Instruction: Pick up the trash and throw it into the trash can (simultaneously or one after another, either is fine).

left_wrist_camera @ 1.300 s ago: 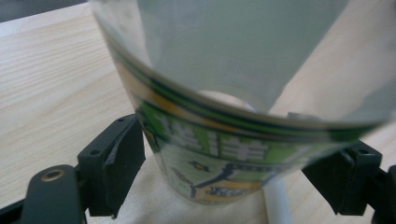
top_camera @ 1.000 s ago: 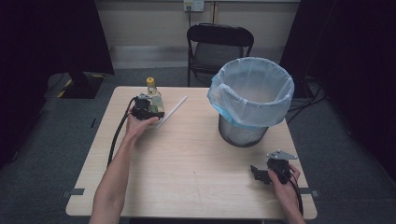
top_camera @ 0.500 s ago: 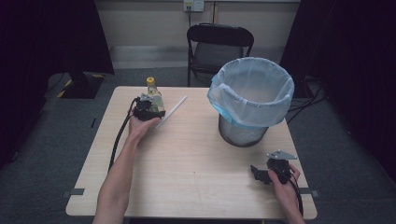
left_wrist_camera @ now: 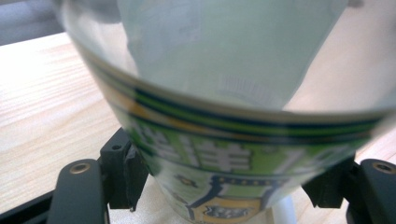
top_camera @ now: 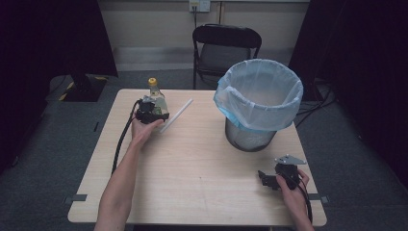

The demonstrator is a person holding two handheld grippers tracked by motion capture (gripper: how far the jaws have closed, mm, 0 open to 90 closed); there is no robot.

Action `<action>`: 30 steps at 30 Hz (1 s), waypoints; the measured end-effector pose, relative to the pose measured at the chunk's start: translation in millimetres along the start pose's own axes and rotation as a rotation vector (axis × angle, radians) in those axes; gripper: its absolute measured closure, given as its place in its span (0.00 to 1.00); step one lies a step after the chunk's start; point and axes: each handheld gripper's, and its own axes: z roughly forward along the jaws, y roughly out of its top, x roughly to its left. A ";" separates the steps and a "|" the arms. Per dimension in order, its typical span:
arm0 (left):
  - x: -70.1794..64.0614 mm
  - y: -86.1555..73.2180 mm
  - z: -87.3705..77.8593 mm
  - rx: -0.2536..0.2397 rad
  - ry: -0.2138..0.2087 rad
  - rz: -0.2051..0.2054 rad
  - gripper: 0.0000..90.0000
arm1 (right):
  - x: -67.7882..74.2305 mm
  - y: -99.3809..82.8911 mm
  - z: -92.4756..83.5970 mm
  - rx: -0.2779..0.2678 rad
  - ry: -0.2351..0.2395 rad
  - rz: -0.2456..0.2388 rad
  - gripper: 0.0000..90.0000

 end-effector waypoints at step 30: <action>-39.2 23.8 -71.4 -0.081 -0.134 0.029 0.31 | 0.0 0.0 -0.1 0.000 -0.001 -0.001 0.11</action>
